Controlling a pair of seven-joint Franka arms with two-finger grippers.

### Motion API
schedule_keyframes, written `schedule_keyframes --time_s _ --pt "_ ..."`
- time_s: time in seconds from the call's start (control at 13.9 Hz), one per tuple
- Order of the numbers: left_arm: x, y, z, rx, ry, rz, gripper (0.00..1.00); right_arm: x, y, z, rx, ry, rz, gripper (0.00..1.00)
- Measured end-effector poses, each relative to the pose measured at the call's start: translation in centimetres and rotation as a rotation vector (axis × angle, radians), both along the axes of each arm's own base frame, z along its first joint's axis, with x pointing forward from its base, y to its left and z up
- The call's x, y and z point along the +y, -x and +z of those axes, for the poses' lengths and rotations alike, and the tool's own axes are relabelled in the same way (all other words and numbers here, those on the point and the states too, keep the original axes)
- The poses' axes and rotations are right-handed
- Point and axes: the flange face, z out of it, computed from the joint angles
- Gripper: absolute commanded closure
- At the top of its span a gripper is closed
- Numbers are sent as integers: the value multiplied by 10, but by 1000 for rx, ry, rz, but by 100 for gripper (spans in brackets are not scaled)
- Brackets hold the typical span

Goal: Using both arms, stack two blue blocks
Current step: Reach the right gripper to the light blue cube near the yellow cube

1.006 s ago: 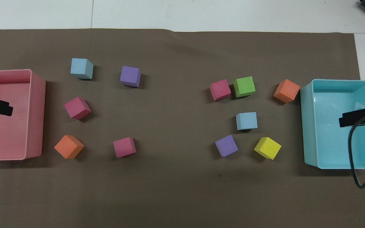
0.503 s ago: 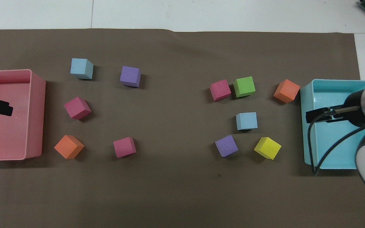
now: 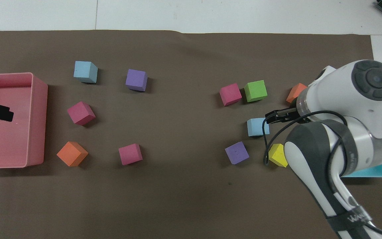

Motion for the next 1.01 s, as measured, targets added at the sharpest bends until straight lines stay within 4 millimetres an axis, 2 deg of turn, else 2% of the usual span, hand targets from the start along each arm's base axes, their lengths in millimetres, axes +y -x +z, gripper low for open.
schedule_keyframes --time_s 0.14,0.43,1.01 --pt "0 0 0 0 0 0 0 7 0 -28 -5 0 -8 0" --pt "0 0 0 0 0 0 0 8 5 -82 -13 -5 -24 0" --pt "0 0 0 0 0 0 0 10 11 -133 10 -40 -58 0"
